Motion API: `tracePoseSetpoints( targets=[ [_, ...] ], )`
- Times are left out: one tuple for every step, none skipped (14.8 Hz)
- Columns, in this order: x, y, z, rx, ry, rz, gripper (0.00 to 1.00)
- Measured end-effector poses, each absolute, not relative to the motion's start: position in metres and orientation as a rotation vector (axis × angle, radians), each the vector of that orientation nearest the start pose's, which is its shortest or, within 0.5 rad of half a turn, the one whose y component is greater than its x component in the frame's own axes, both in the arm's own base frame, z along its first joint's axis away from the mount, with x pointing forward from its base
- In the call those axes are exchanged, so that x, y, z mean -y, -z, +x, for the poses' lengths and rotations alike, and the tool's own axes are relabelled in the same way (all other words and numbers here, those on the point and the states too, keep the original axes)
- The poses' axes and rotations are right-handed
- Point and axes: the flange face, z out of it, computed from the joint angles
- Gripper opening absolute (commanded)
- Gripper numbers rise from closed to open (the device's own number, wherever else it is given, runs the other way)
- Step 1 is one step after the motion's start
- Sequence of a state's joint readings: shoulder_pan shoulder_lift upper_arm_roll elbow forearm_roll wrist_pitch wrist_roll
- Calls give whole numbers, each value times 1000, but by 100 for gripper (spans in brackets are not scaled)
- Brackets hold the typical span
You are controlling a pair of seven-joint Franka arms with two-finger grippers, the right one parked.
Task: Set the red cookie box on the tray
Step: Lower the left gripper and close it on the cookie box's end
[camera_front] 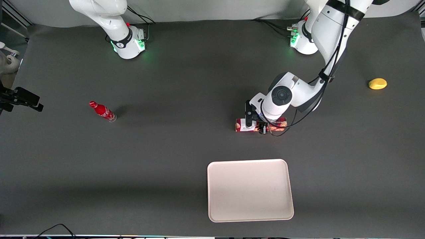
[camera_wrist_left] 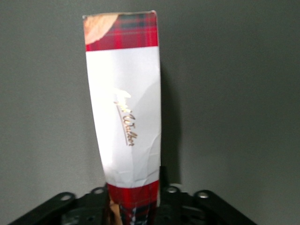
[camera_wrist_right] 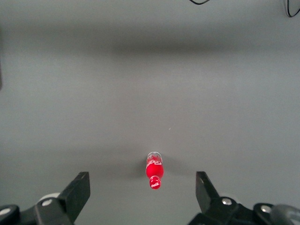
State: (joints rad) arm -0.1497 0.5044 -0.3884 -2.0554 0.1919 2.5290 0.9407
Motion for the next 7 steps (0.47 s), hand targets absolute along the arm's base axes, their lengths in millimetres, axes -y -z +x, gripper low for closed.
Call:
tracePoseSetpoints(
  targets=[
    [304, -207, 511, -2291, 53, -2246, 0],
    [304, -207, 511, -2291, 54, -2245, 0],
    [304, -208, 512, -2290, 58, -2243, 0],
    [305, -211, 513, -2289, 66, -2239, 0],
    [306, -215, 516, -2286, 80, -2235, 0],
    [306, -221, 519, -2282, 90, -2230, 0],
    [306, -230, 522, -2276, 92, -2225, 0]
  ],
)
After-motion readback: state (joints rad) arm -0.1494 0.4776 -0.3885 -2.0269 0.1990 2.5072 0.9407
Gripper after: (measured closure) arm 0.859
